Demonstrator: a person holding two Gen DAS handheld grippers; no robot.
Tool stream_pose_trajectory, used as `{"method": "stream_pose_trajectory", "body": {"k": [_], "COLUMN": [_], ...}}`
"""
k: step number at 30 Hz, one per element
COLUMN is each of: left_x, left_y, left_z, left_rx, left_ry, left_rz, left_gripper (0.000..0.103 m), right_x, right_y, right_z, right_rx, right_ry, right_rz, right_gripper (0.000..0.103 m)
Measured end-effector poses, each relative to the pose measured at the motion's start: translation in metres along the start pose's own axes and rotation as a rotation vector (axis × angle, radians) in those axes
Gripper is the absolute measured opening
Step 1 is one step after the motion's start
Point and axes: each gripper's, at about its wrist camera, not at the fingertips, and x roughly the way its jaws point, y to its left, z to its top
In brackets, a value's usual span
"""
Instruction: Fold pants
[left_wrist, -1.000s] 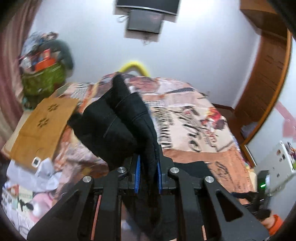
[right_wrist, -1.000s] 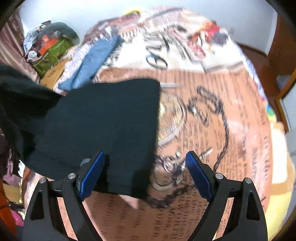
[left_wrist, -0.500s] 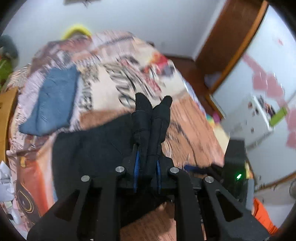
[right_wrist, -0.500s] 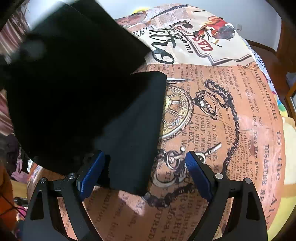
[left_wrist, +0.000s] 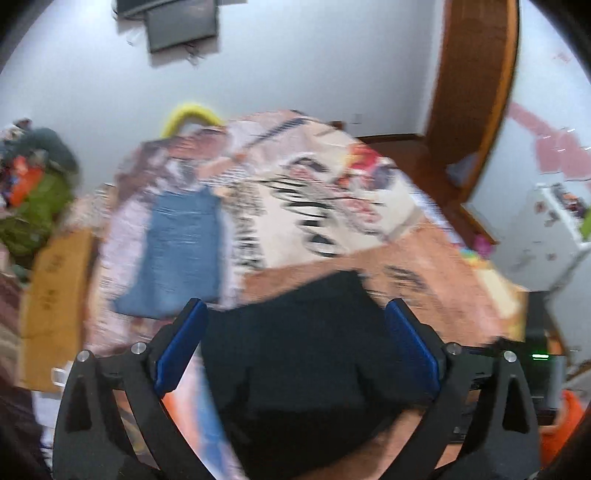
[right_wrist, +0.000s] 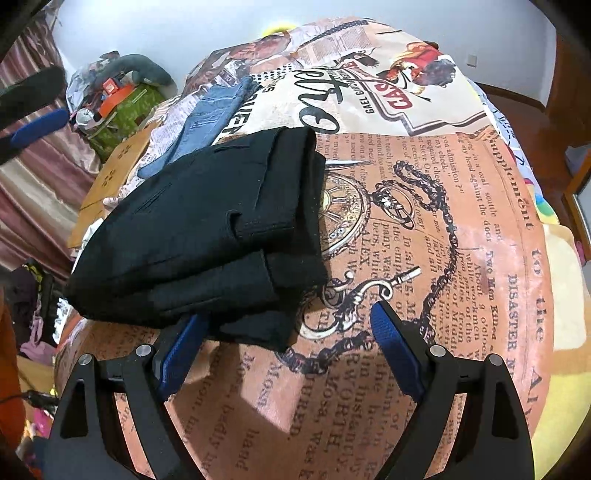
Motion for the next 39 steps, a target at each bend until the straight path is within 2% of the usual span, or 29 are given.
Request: {"method": "stream_pose_trajectory", "body": {"k": [4, 9, 15, 21, 24, 26, 29, 34, 39], "left_x": [0.025, 0.084, 0.161, 0.229, 0.233, 0.232, 0.223, 0.204, 0.170], "left_y": [0.035, 0.076, 0.102, 0.090, 0.096, 0.097, 0.097, 0.109, 0.111], "left_z": [0.004, 0.006, -0.003, -0.028, -0.033, -0.039, -0.054, -0.074, -0.094], "left_rx": [0.029, 0.038, -0.003, 0.082, 0.060, 0.104, 0.154, 0.070, 0.045], "left_ry": [0.025, 0.139, 0.302, 0.466, 0.468, 0.483, 0.488, 0.528, 0.536], "left_rz": [0.128, 0.245, 0.252, 0.194, 0.150, 0.119, 0.130, 0.125, 0.134], "left_gripper": [0.100, 0.100, 0.100, 0.101, 0.103, 0.103, 0.103, 0.103, 0.103], "right_x": [-0.004, -0.005, 0.003, 0.008, 0.012, 0.015, 0.019, 0.013, -0.005], "right_y": [-0.002, -0.005, -0.005, -0.005, -0.006, -0.007, -0.010, -0.019, -0.022], "right_z": [-0.003, -0.006, -0.010, -0.002, 0.005, 0.010, 0.016, 0.022, 0.021], "right_rx": [0.006, 0.017, 0.012, -0.011, -0.022, -0.024, -0.023, 0.006, 0.019], "right_ry": [-0.005, 0.000, 0.030, 0.037, 0.036, 0.036, 0.033, 0.006, -0.033], "right_rz": [-0.003, -0.016, -0.041, -0.052, -0.053, -0.045, -0.071, -0.090, -0.108], "right_gripper": [0.087, 0.087, 0.087, 0.087, 0.087, 0.087, 0.087, 0.087, 0.087]}}
